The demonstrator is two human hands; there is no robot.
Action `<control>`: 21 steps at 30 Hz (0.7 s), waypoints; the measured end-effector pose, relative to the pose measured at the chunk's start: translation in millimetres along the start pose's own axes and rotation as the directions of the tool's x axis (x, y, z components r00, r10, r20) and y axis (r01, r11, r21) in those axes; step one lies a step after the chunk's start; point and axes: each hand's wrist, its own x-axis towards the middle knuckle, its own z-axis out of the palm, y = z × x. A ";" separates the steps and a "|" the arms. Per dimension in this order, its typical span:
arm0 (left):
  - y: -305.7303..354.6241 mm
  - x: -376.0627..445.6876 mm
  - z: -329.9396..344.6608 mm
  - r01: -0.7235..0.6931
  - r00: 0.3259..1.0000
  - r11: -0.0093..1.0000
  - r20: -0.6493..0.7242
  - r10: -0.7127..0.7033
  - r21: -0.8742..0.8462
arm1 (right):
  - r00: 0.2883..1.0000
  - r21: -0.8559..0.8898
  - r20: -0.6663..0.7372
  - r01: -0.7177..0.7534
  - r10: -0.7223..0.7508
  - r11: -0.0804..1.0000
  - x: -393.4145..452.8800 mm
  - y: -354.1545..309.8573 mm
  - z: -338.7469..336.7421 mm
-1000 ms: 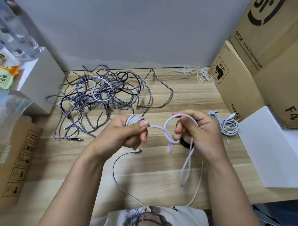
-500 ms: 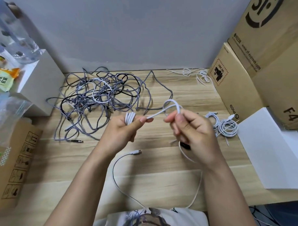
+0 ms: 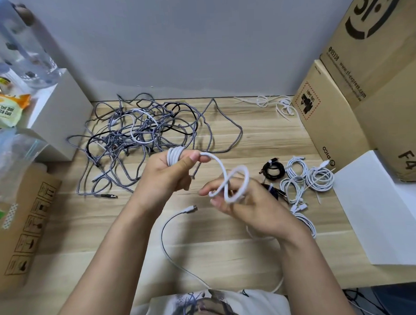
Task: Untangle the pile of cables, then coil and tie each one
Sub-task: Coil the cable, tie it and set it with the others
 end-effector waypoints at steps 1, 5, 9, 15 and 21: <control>-2.0 1.5 -0.2 0.013 0.999 1.000 -0.049 -0.013 0.005 | 1.000 0.007 0.021 0.018 -0.018 1.000 -2.3 -2.0 0.9; -9.1 3.7 -0.1 0.010 0.991 0.991 -0.133 0.008 0.133 | 0.991 0.263 -0.124 -0.016 0.050 0.965 -2.4 -13.7 2.9; -19.1 3.1 -3.3 -0.001 0.982 0.963 -0.180 0.052 0.269 | 0.931 0.423 -0.303 -0.060 0.203 0.904 2.6 -18.0 0.0; -27.5 0.0 -7.4 0.018 1.000 0.832 -0.018 -0.009 0.554 | 0.892 0.350 -0.419 -0.015 0.171 0.937 1.2 -29.5 -6.4; -38.5 0.5 -15.7 0.078 0.891 0.739 0.285 -0.352 0.669 | 0.707 0.465 -0.688 0.257 0.162 0.847 3.3 -36.1 -23.2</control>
